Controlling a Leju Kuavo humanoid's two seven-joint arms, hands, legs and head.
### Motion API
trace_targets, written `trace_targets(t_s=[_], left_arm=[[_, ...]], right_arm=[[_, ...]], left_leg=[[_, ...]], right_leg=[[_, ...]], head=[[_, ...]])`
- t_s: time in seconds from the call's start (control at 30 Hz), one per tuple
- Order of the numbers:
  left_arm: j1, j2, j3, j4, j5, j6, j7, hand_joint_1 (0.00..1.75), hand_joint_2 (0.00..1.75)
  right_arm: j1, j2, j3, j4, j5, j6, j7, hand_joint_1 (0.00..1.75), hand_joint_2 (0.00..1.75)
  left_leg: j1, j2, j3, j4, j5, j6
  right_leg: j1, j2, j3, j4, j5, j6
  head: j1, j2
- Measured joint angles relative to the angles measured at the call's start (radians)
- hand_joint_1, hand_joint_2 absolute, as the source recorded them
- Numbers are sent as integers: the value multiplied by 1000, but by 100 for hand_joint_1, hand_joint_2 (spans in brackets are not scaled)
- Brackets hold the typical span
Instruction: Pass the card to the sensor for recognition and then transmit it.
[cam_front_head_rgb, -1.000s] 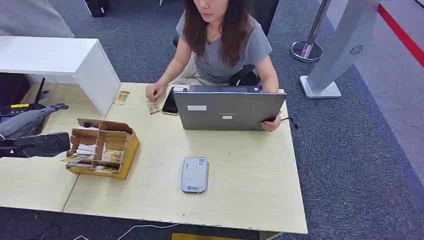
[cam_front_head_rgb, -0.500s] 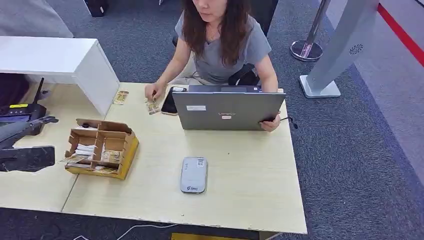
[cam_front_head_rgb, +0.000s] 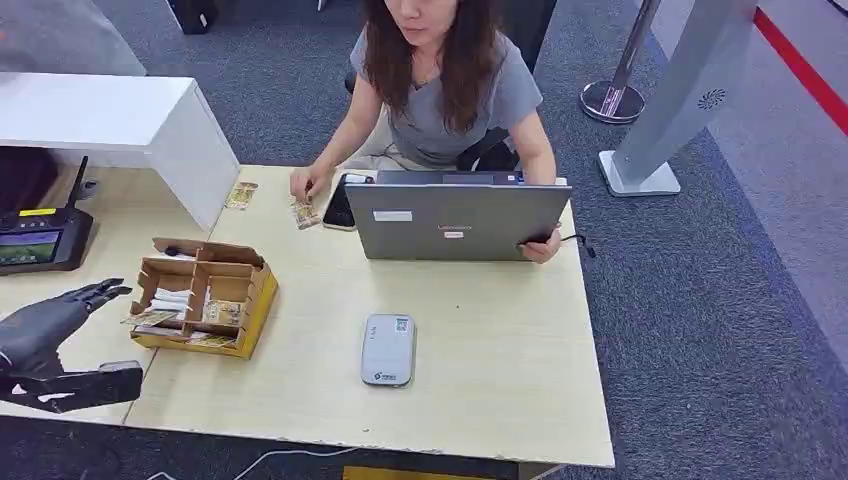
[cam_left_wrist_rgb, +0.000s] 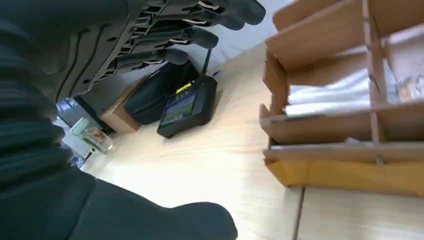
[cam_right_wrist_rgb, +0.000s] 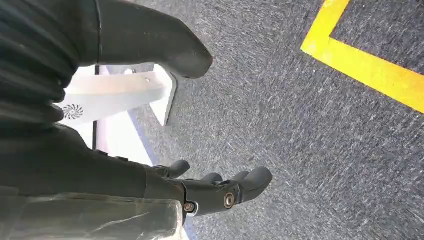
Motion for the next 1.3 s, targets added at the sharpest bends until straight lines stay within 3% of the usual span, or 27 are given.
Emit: trace_targets(t_s=[0.1, 0.2, 0.3, 0.4, 0.53, 0.97, 1.3], left_arm=[[39, -56, 45, 16, -69, 1, -9, 0, 175], [36, -172, 72, 70, -288, 56, -31, 0, 175], [-17, -328, 60, 182, -439, 103, -47, 0, 175], [-97, -437, 34, 294, -491, 114, -54, 0, 175], [-198, -516, 7, 395, -520, 116, -63, 0, 175], [-317, -626, -35, 554, -542, 126, -76, 0, 175], [-312, -612, -36, 524, -483, 59, -83, 0, 175]], right_arm=[[0, -2, 2, 0, -1, -7, 0, 0, 175], [1, -4, 1, 0, -18, -15, -1, 0, 175], [4, -4, -1, 0, -29, -16, -9, 0, 175], [10, -3, -3, 0, -29, -19, -13, 0, 175], [17, -1, -9, 0, -29, -19, -11, 0, 175], [26, -1, -20, 0, -21, -27, -2, 0, 175], [27, -1, -21, 0, -6, -36, -11, 0, 175]], left_leg=[[-1, 0, 0, 0, 0, 0], [-2, -4, 0, 0, 0, 0], [-2, -6, 0, 0, 1, 1], [-2, -8, 0, 0, 1, 1], [-2, -6, 0, 0, 2, 1], [-1, -5, 0, 0, 2, 1], [-1, -5, 0, 0, 2, 1]], right_leg=[[0, 0, 0, 0, 0, 0], [-1, -3, 1, 0, -1, 1], [-1, -7, 2, -1, -1, 1], [-1, -8, 2, -1, 0, 1], [-1, -7, 2, 0, 1, 1], [-1, -5, 1, 0, 1, 1], [-1, -5, 1, 0, 1, 1]], head=[[0, 0], [0, 0], [0, 0], [0, 0], [0, 0], [1, 0], [1, 0]])
